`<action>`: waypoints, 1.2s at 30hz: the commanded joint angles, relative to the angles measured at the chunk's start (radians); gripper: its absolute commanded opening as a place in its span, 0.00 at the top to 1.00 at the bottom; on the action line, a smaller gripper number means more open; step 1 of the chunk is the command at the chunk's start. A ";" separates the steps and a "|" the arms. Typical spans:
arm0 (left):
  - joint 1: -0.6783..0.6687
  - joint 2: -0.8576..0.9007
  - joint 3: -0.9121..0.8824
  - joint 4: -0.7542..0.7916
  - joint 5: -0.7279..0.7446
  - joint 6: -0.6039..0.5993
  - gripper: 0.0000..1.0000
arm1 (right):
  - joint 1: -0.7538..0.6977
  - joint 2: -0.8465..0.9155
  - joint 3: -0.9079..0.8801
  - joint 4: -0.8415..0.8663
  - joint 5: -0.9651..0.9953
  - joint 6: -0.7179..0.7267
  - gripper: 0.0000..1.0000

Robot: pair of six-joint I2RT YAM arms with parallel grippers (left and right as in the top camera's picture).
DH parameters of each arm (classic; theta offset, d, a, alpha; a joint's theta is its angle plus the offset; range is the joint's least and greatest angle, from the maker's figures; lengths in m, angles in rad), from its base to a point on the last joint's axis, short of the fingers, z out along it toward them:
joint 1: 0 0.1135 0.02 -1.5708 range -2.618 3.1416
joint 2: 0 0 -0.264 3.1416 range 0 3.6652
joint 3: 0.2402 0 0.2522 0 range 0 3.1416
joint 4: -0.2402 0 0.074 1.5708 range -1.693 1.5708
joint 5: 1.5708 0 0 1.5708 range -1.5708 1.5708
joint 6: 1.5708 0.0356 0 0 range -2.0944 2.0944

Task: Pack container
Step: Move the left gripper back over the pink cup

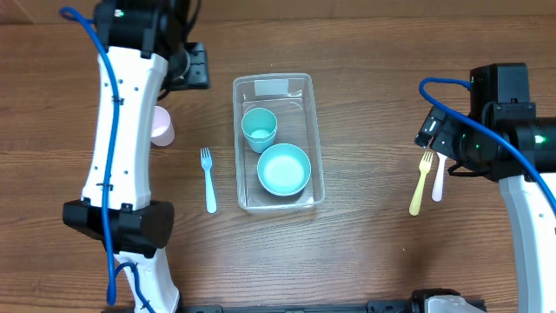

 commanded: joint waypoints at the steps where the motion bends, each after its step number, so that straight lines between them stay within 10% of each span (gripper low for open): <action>1: 0.061 -0.029 0.020 -0.003 -0.007 -0.027 0.41 | -0.003 -0.004 0.007 0.003 0.003 0.001 0.00; 19: 0.093 -0.246 -0.379 0.017 -0.204 -0.143 0.44 | -0.003 -0.004 0.007 0.003 0.003 0.001 0.00; 36: 0.157 -0.233 -0.781 0.570 -0.047 0.031 0.45 | -0.003 -0.004 0.007 0.003 0.003 0.001 0.00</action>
